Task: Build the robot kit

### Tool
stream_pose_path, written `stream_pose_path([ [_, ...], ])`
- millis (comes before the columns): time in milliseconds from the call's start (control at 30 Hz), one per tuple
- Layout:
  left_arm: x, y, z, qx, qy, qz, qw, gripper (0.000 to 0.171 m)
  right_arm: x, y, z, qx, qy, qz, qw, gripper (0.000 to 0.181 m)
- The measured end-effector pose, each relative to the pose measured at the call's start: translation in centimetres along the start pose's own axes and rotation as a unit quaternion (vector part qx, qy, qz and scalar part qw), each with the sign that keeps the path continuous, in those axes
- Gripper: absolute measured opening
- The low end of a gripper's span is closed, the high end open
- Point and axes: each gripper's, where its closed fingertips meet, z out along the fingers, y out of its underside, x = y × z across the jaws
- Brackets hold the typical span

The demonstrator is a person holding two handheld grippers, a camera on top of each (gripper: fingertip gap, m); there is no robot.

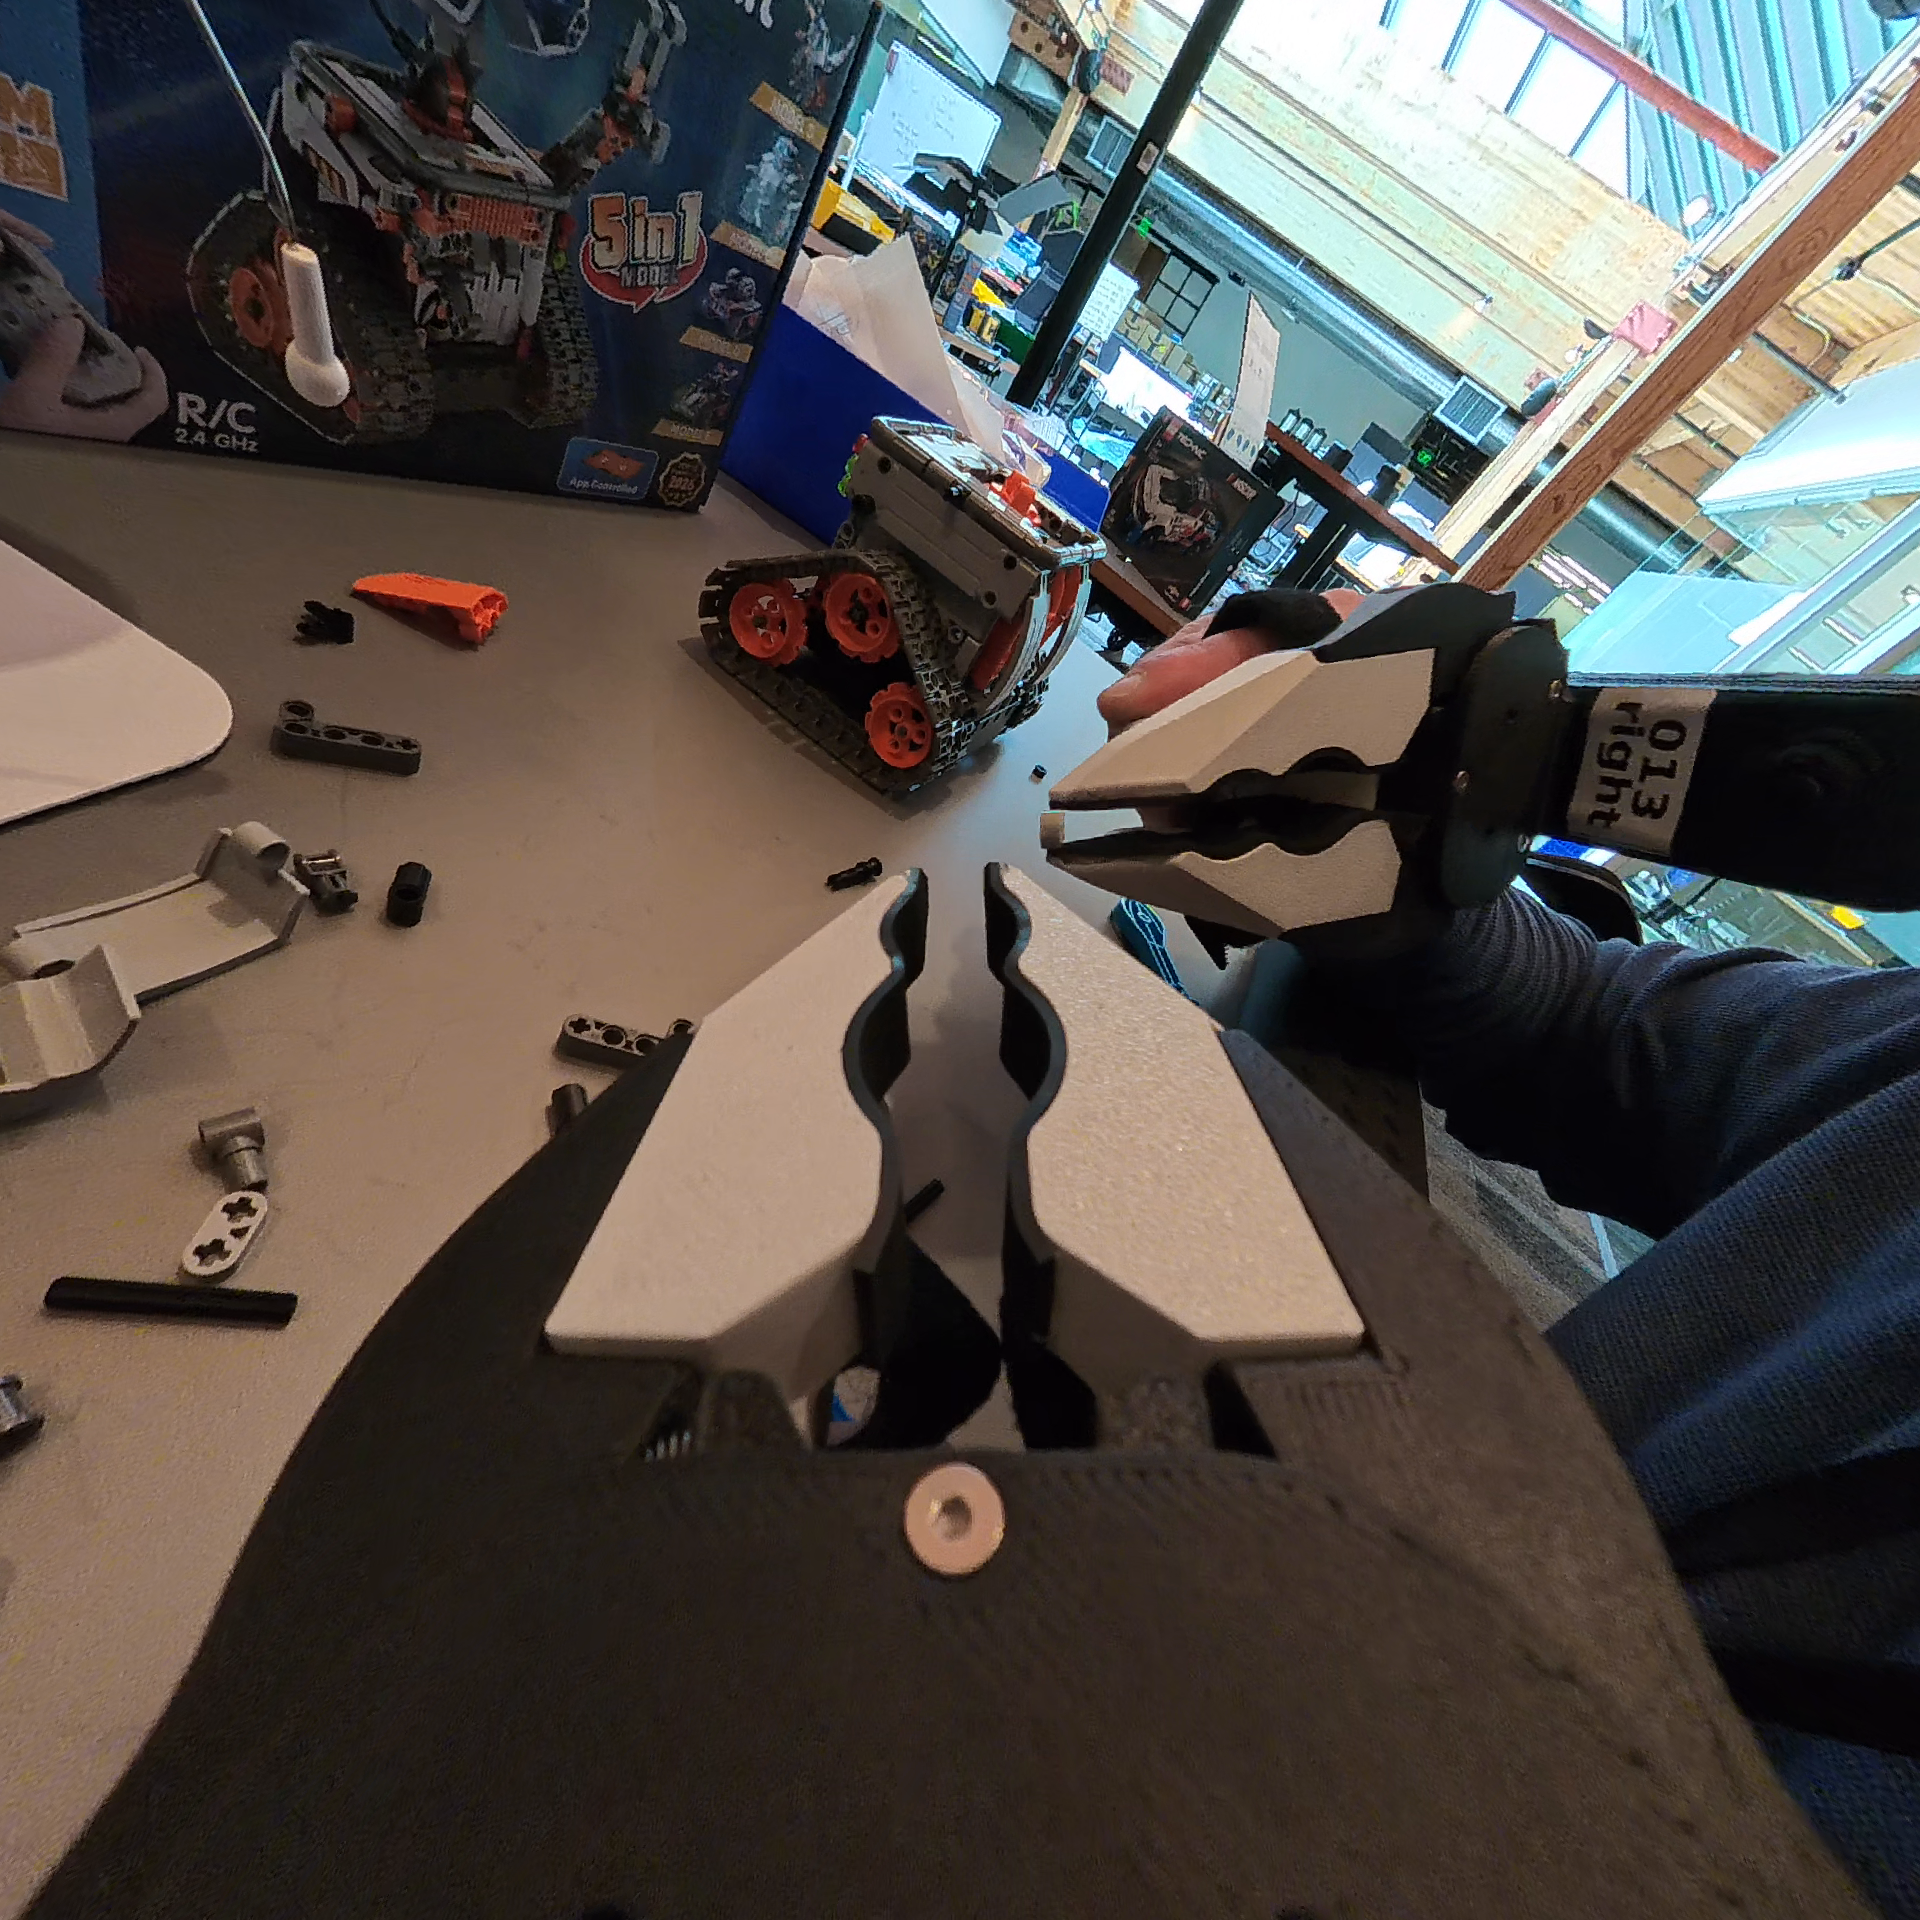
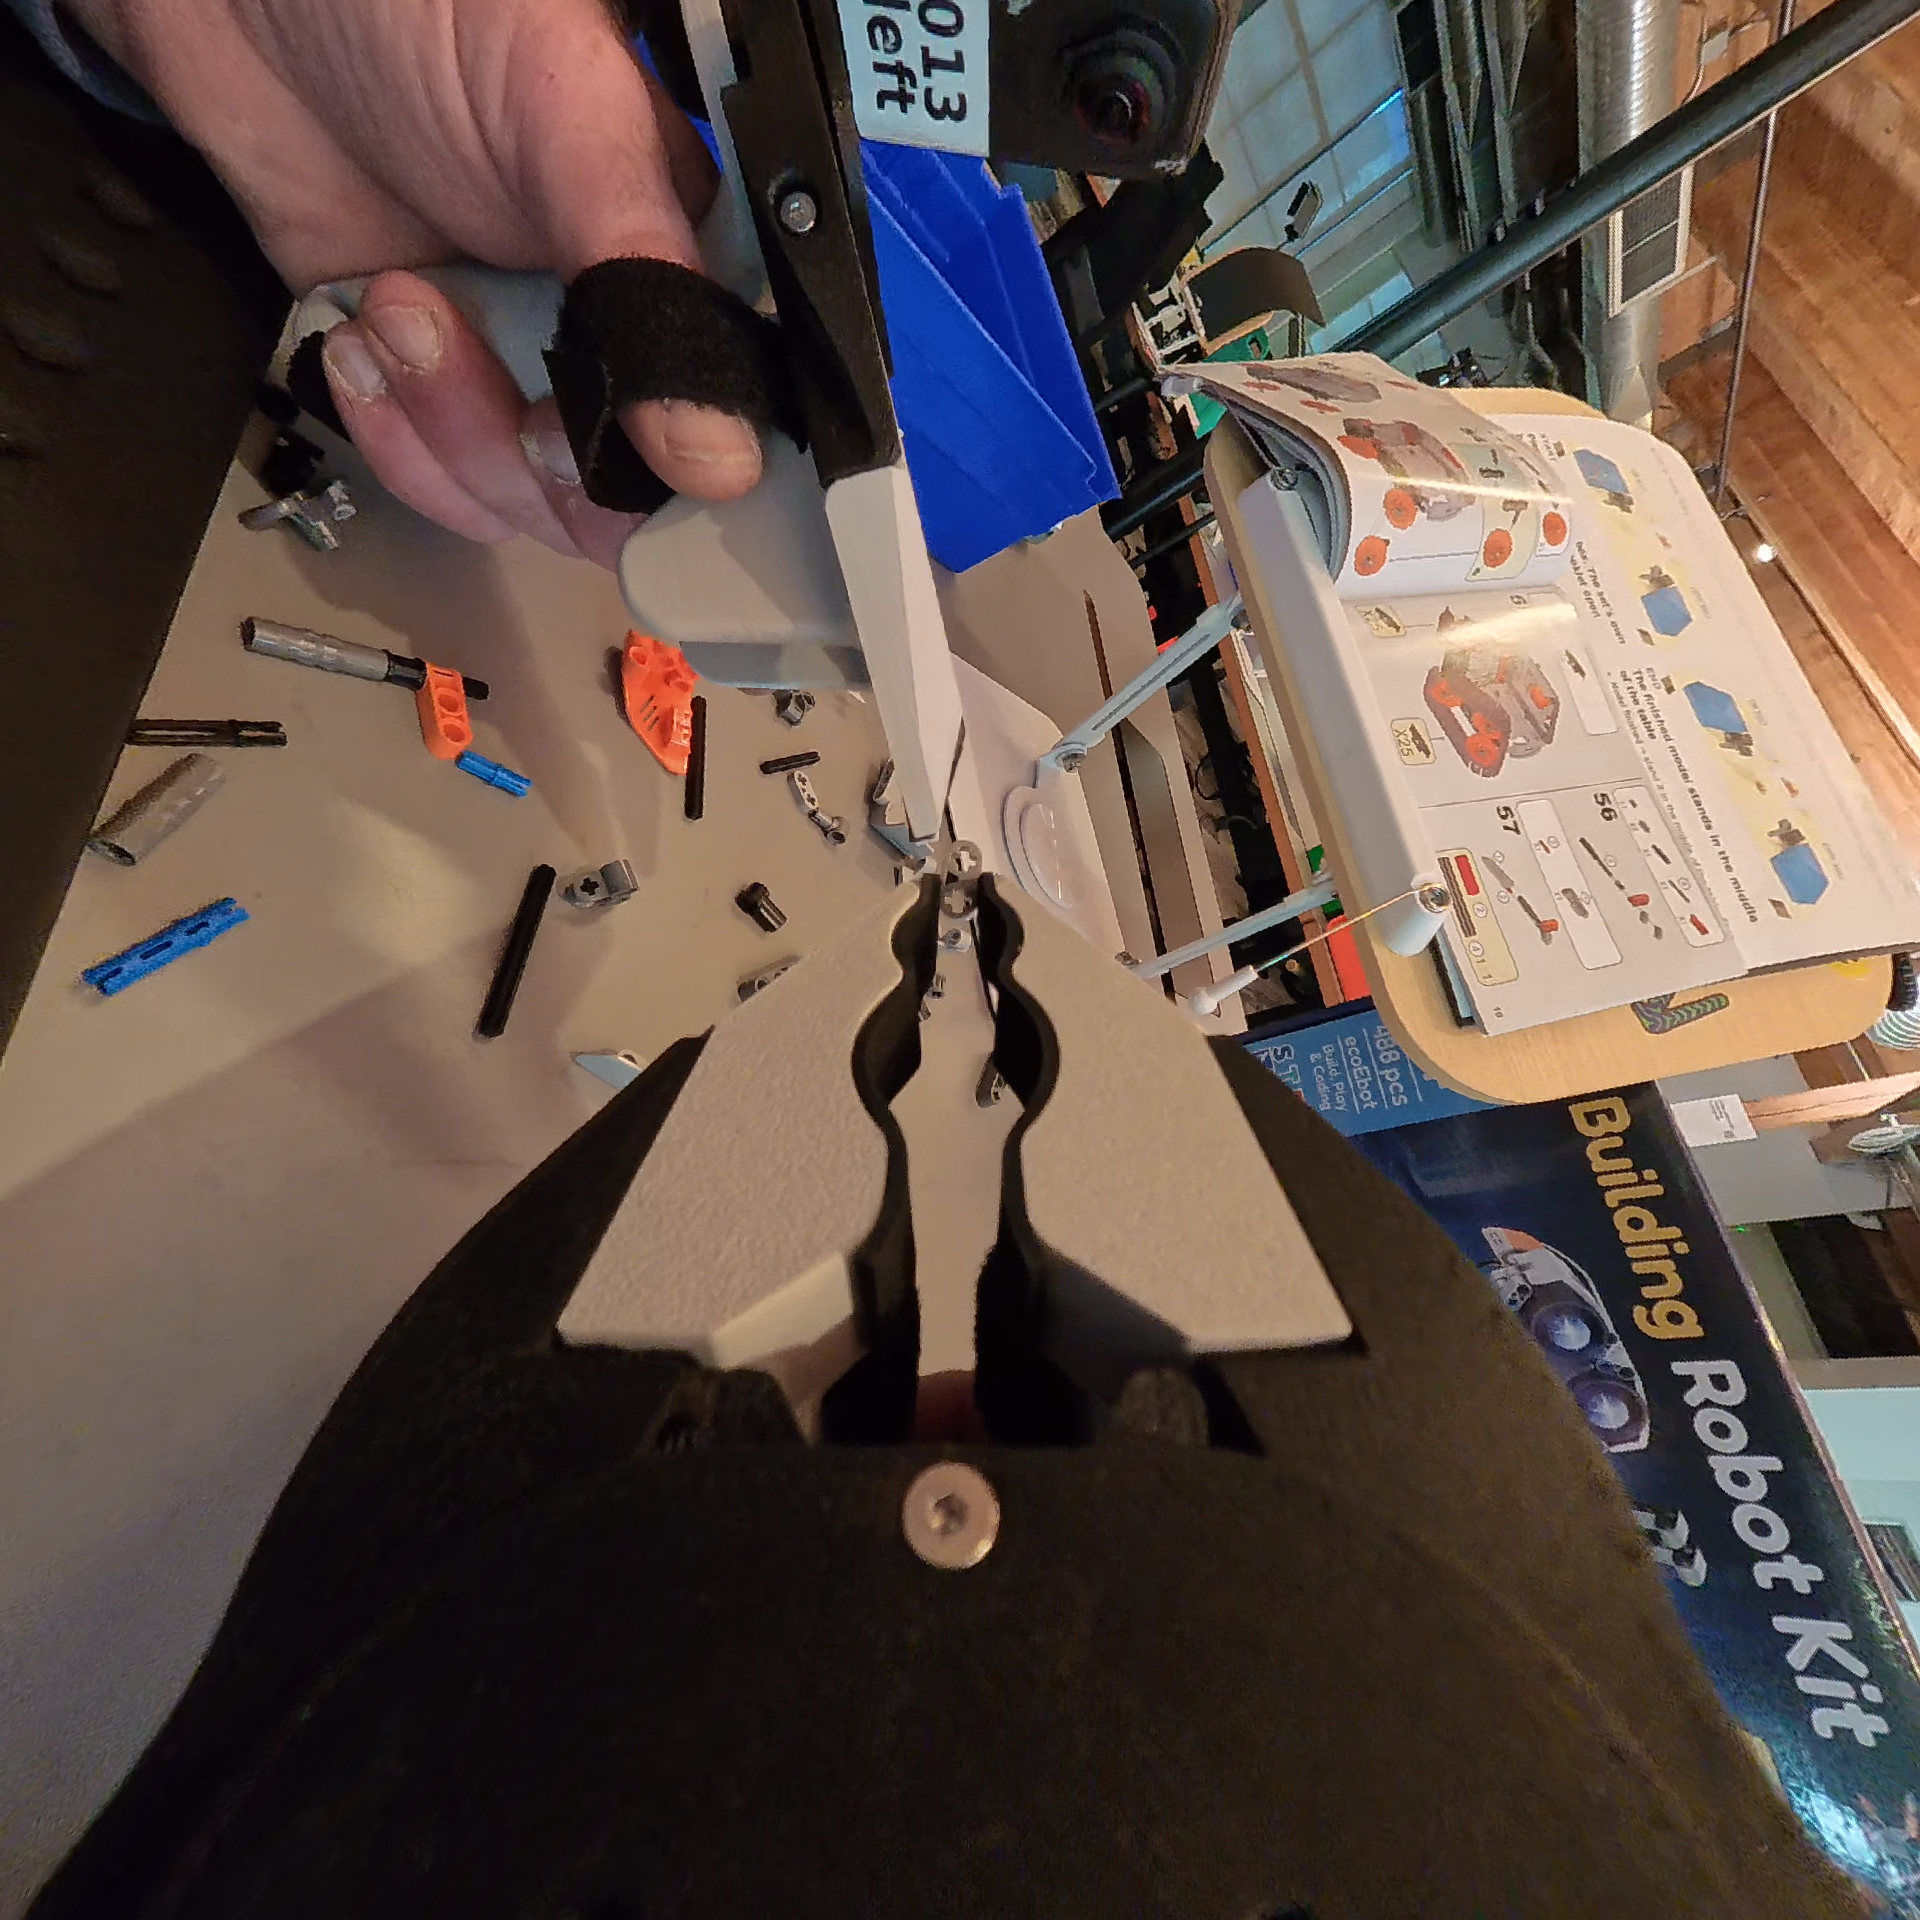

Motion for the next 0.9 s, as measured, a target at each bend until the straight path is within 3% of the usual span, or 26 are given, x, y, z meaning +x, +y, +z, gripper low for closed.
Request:
stream_pose_path([
  [300, 1.4, 0.2, 0.5, -0.005, 0.034, 0.004, 0.999, 0.015, -0.4, 0.0, 0.1, -0.008, 0.001, -0.023, 1.0, 0.004],
  [567, 1.9, 0.2, 0.6, -0.003, 0.037, 0.025, 0.999, 0.003, -0.5, -0.1, 0.1, -0.01, 0.001, -0.033, 0.999, 0.004],
  [667, 2.3, -0.2, 0.4, 0.005, 0.047, 0.037, 0.998, 0.003, -0.4, -0.5, -0.2, 0.011, -0.019, 0.02, 1.0, 0.005],
  [733, 2.7, -0.7, 0.2, 0.02, 0.055, 0.053, 0.997, 0.003, 0.1, -1.2, -0.9, 0.048, -0.057, 0.117, 0.99, 0.009],
  [833, 3.6, -1.2, -0.1, 0.033, 0.073, 0.069, 0.994, 0.003, 1.4, -1.7, -1.8, 0.106, -0.114, 0.272, 0.95, 0.008],
  [900, 4.2, -1.2, -0.1, 0.035, 0.088, 0.073, 0.993, 0.003, 1.5, -1.8, -2.1, 0.129, -0.142, 0.32, 0.928, 0.009],
])
